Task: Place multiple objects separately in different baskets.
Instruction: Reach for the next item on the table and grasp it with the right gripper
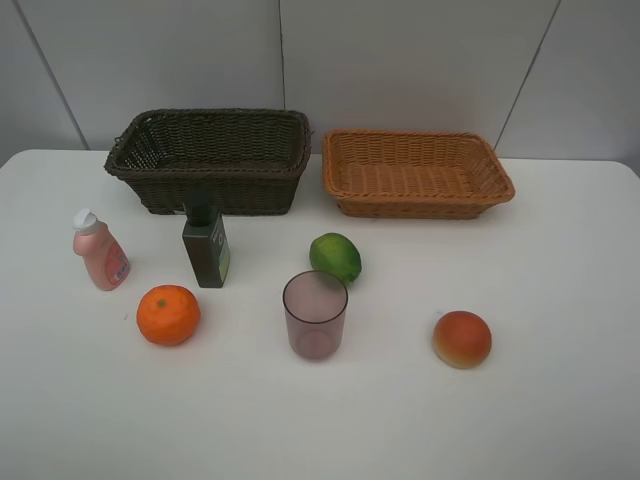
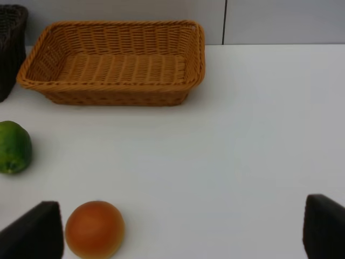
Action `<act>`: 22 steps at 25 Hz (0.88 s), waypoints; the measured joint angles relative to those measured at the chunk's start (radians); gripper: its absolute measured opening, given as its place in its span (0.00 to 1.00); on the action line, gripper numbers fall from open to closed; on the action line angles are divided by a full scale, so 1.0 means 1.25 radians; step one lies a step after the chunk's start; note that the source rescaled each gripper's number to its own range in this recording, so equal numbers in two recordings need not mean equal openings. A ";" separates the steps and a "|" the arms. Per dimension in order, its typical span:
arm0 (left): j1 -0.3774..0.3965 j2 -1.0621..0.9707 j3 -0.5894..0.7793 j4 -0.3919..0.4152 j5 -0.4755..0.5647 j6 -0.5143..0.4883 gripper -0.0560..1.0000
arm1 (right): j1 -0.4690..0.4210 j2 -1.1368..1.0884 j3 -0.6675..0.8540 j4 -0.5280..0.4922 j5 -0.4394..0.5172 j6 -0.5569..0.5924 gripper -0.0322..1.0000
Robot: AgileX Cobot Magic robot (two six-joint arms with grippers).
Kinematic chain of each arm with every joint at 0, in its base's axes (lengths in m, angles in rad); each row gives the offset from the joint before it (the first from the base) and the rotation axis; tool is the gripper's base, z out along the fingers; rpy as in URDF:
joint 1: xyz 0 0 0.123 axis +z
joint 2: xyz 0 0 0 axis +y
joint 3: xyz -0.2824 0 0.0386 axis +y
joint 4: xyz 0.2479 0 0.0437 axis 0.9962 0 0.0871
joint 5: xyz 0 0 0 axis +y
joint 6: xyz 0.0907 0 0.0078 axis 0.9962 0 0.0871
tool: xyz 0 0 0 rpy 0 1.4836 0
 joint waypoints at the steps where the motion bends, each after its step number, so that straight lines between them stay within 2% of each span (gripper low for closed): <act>1: 0.000 0.000 0.000 0.000 0.000 0.000 1.00 | 0.000 0.008 0.000 0.000 0.000 0.000 0.88; 8: 0.000 0.000 0.000 0.000 -0.001 0.000 1.00 | 0.000 0.234 -0.059 0.000 -0.014 0.000 0.88; 10: 0.000 0.000 0.000 0.000 -0.001 0.000 1.00 | 0.000 0.323 -0.082 0.000 -0.042 0.000 0.88; 13: 0.000 0.000 0.000 0.000 -0.001 0.000 1.00 | 0.000 0.467 -0.107 0.006 -0.130 0.000 0.88; 15: 0.000 0.000 0.000 0.000 -0.001 0.000 1.00 | 0.000 0.574 -0.126 0.031 -0.160 0.000 0.88; 19: 0.000 0.000 0.000 0.000 -0.001 0.000 1.00 | 0.003 0.759 -0.152 0.088 -0.173 0.000 0.88; 22: 0.000 0.000 0.000 0.000 -0.001 0.000 1.00 | 0.050 0.874 -0.156 0.110 -0.173 0.016 0.88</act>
